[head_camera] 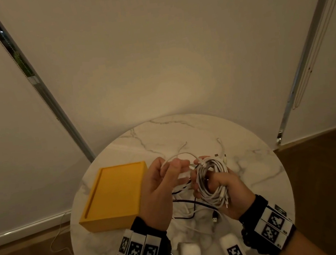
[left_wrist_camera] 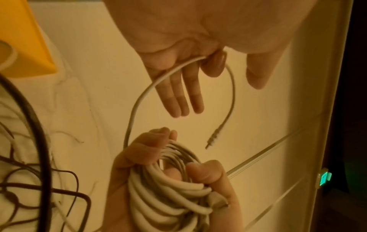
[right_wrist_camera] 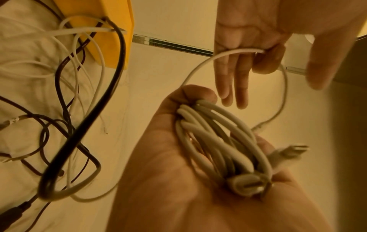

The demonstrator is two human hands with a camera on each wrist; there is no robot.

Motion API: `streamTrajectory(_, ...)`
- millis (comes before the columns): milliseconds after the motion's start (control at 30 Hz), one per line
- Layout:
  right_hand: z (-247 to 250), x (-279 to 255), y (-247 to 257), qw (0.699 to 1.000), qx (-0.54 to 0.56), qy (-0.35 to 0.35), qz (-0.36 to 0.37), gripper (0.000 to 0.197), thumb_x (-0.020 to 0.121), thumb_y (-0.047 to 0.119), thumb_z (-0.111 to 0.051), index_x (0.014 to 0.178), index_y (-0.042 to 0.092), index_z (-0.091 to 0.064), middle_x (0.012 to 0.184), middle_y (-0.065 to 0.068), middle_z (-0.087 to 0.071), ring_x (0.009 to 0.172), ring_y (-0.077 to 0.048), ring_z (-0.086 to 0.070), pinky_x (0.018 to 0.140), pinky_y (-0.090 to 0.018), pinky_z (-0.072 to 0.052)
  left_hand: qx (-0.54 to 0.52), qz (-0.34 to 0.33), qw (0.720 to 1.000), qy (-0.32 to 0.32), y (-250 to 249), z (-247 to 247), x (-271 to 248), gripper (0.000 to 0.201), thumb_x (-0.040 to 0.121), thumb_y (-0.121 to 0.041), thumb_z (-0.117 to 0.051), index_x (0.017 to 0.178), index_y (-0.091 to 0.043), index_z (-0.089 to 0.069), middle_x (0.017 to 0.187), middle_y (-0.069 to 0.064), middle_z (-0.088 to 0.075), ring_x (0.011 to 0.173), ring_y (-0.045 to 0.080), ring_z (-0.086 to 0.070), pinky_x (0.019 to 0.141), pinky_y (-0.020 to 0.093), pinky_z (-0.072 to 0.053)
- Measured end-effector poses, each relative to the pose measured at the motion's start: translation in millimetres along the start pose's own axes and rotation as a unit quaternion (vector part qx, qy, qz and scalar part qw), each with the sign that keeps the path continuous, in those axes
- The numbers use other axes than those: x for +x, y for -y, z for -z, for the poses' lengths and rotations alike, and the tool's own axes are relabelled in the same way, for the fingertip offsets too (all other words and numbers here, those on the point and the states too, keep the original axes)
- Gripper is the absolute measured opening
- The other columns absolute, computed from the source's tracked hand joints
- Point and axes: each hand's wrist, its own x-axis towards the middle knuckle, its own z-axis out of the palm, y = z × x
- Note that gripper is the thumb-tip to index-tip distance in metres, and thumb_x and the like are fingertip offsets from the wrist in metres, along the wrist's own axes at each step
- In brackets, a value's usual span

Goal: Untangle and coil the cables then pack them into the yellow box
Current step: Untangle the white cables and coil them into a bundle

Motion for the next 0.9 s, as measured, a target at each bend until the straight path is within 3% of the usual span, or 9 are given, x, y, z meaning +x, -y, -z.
streamTrajectory(133,-3.1,-1.7,-0.7,0.999,0.001,0.042,-0.03,0.055,0.054,-0.001,-0.059,0.109,0.002,-0.059,0.093,-0.023,-0.058,0.076,-0.034,-0.058,0.064,-0.04,-0.048,0.001,-0.045,0.998,-0.043,-6.7,-2.1,-0.2,0.028,0.075,-0.033,-0.079,0.075,-0.006,-0.073,0.084,0.037,-0.062,0.086,0.031,-0.069,0.081,0.05,-0.058)
streamTrajectory(233,-7.1,-3.9,-1.3,0.998,-0.008,0.062,-0.033,0.054,0.055,-0.001,-0.057,0.109,0.003,-0.062,0.09,-0.025,-0.057,0.074,-0.034,-0.058,0.062,-0.039,-0.048,-0.02,-0.052,0.997,-0.05,-12.5,-4.2,0.7,0.056,0.078,-0.018,-0.083,0.055,0.005,-0.037,0.076,0.032,-0.069,0.082,0.031,-0.074,0.076,0.04,-0.06)
streamTrajectory(333,-8.8,-4.6,0.0,0.998,-0.018,0.055,-0.036,0.063,0.058,0.002,-0.061,0.121,-0.004,-0.055,0.094,-0.027,-0.056,0.073,-0.035,-0.058,0.062,-0.04,-0.05,-0.049,-0.024,0.998,-0.036,-20.5,-7.2,-0.5,0.046,0.076,-0.011,-0.072,0.062,-0.007,-0.028,0.07,0.029,-0.069,0.067,0.03,-0.075,0.06,0.035,-0.06)
streamTrajectory(467,-11.6,-5.9,0.5,0.998,-0.05,0.023,-0.034,0.067,0.059,0.017,-0.081,0.118,-0.004,-0.059,0.088,-0.021,-0.062,0.072,-0.029,-0.061,0.058,-0.037,-0.051,-0.043,0.006,0.999,0.027,-14.1,-6.8,-1.6,0.044,0.075,0.0,-0.074,0.073,-0.012,-0.031,0.084,0.034,-0.069,0.061,0.036,-0.07,0.058,0.053,-0.058)
streamTrajectory(600,-17.2,-6.3,-1.5,0.997,-0.069,0.007,-0.041,0.079,0.064,0.035,-0.09,0.125,-0.004,-0.06,0.109,-0.027,-0.06,0.081,-0.031,-0.06,0.06,-0.036,-0.05,-0.074,0.036,0.996,0.044,-3.6,-10.3,0.0,0.051,0.067,0.007,-0.076,0.08,-0.013,-0.031,0.082,0.028,-0.07,0.06,0.025,-0.068,0.067,0.032,-0.058)
streamTrajectory(667,-17.9,-6.1,-2.3,0.998,-0.049,0.006,-0.048,0.077,0.07,0.034,-0.087,0.127,-0.007,-0.056,0.103,-0.024,-0.059,0.079,-0.03,-0.058,0.06,-0.037,-0.048,-0.088,0.043,0.994,0.05,-1.4,-8.7,-1.2,0.044,0.073,0.004,-0.08,0.079,-0.01,-0.038,0.076,0.022,-0.069,0.061,0.025,-0.066,0.063,0.031,-0.057)
streamTrajectory(767,-18.2,-7.2,0.3,0.999,-0.024,0.007,-0.043,0.046,0.084,0.026,-0.074,0.12,0.004,-0.055,0.086,-0.018,-0.058,0.07,-0.027,-0.057,0.057,-0.036,-0.047,-0.072,0.021,0.996,0.046,-2.8,-6.8,-4.6,0.026,0.079,-0.029,-0.074,0.071,-0.012,-0.057,0.07,0.012,-0.055,0.062,0.022,-0.054,0.059,0.032,-0.048)
streamTrajectory(833,-15.9,-7.8,0.9,0.999,-0.03,-0.006,-0.043,0.041,0.085,0.023,-0.066,0.121,0.006,-0.056,0.085,-0.017,-0.06,0.07,-0.028,-0.059,0.056,-0.036,-0.047,0.018,-0.044,0.999,-0.003,-2.4,-5.8,-3.6,0.044,0.079,-0.043,-0.073,0.057,-0.012,-0.049,0.071,0.017,-0.046,0.073,0.018,-0.052,0.066,0.024,-0.045)
streamTrajectory(900,-14.9,-7.3,0.1,0.998,-0.035,-0.012,-0.045,0.046,0.084,0.02,-0.066,0.125,0.003,-0.056,0.085,-0.017,-0.062,0.07,-0.028,-0.06,0.055,-0.036,-0.048,0.072,-0.1,0.992,-0.029,-6.1,-7.2,-1.8,0.046,0.08,-0.036,-0.074,0.05,-0.027,-0.041,0.075,0.015,-0.052,0.091,0.016,-0.058,0.076,0.019,-0.045)
